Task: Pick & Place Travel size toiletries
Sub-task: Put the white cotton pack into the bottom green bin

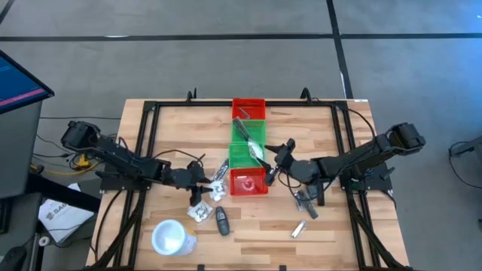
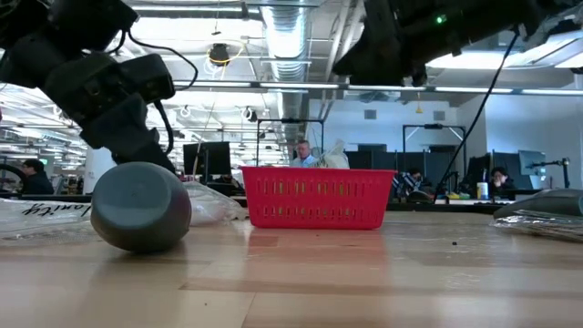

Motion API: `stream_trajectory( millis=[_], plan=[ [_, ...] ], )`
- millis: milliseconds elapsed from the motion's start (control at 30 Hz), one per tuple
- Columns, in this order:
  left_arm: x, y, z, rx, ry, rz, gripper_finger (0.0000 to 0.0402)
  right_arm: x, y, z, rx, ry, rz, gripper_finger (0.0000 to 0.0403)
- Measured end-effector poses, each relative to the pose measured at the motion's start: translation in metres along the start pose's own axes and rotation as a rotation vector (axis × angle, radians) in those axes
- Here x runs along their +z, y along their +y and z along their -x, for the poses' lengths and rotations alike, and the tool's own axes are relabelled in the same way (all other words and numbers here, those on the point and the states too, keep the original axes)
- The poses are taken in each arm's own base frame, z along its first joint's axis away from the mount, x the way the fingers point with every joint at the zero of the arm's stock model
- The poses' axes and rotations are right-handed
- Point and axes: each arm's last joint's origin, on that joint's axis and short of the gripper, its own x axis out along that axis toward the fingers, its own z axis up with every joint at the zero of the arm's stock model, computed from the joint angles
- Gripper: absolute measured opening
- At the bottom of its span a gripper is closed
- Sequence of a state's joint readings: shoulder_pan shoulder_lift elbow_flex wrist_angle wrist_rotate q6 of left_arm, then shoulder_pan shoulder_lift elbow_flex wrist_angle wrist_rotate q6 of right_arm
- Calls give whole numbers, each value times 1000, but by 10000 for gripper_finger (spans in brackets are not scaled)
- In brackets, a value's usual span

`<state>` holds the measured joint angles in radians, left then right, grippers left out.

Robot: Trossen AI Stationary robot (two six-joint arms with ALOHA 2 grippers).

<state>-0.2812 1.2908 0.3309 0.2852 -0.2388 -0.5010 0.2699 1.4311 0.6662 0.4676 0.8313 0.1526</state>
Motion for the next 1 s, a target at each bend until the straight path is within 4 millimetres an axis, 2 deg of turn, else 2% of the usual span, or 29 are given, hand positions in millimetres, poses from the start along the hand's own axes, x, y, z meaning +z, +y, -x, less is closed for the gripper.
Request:
stream_trajectory(
  millis=[200,467,1000],
  plan=[
    [-2,-1,0,-50,38,-32,153,-7,1,1,24,54,-11,249],
    [-11,5,1,9,135,-76,153,-7,0,1,22,61,-5,249],
    [-12,7,1,54,127,-113,154,-10,-1,1,17,81,-2,249]
  ],
)
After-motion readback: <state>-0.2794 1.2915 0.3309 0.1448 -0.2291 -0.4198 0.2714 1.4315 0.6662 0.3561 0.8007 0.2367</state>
